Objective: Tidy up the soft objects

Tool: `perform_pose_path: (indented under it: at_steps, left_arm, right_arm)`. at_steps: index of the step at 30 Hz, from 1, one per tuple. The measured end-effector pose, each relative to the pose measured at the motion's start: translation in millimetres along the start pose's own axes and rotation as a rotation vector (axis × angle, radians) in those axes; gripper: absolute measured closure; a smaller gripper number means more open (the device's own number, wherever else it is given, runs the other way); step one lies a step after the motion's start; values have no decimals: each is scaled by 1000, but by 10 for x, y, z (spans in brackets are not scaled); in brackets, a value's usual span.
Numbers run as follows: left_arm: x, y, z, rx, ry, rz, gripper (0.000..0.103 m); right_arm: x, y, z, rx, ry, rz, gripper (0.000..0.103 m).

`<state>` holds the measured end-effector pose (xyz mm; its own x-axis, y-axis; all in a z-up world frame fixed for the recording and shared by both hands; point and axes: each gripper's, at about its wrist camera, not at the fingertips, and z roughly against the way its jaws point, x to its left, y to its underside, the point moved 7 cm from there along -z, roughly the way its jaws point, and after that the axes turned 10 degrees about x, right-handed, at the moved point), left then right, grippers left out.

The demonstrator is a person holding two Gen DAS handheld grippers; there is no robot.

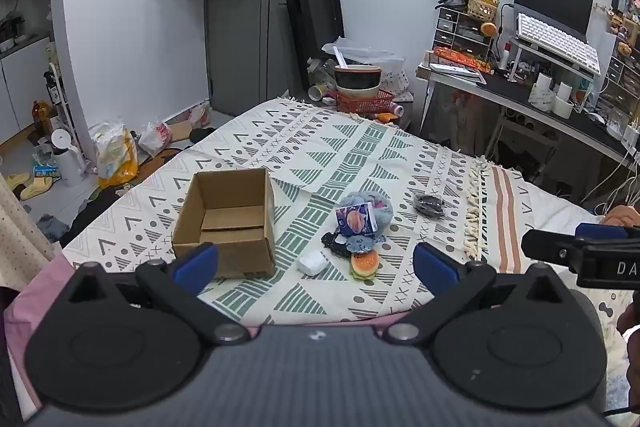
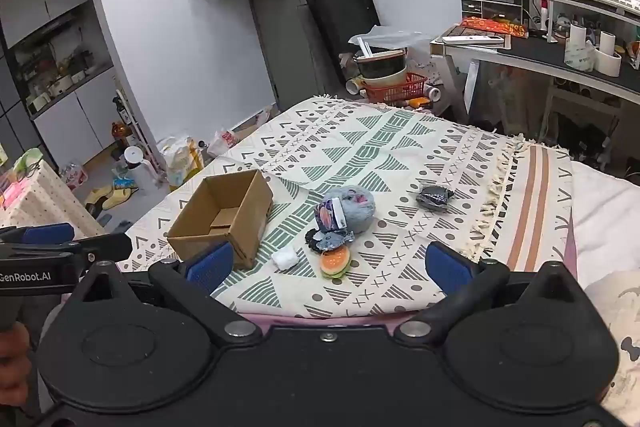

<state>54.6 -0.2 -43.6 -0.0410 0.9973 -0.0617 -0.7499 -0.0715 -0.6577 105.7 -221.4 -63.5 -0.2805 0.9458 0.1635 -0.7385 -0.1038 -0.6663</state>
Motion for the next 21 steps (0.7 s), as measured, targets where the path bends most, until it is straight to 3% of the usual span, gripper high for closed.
perform_pose_path:
  at_steps: [21]
  left_arm:
    - [-41,-42,45,-15,0,-8,0]
  right_arm:
    - [-10,-11,130,-16,0,-4,0]
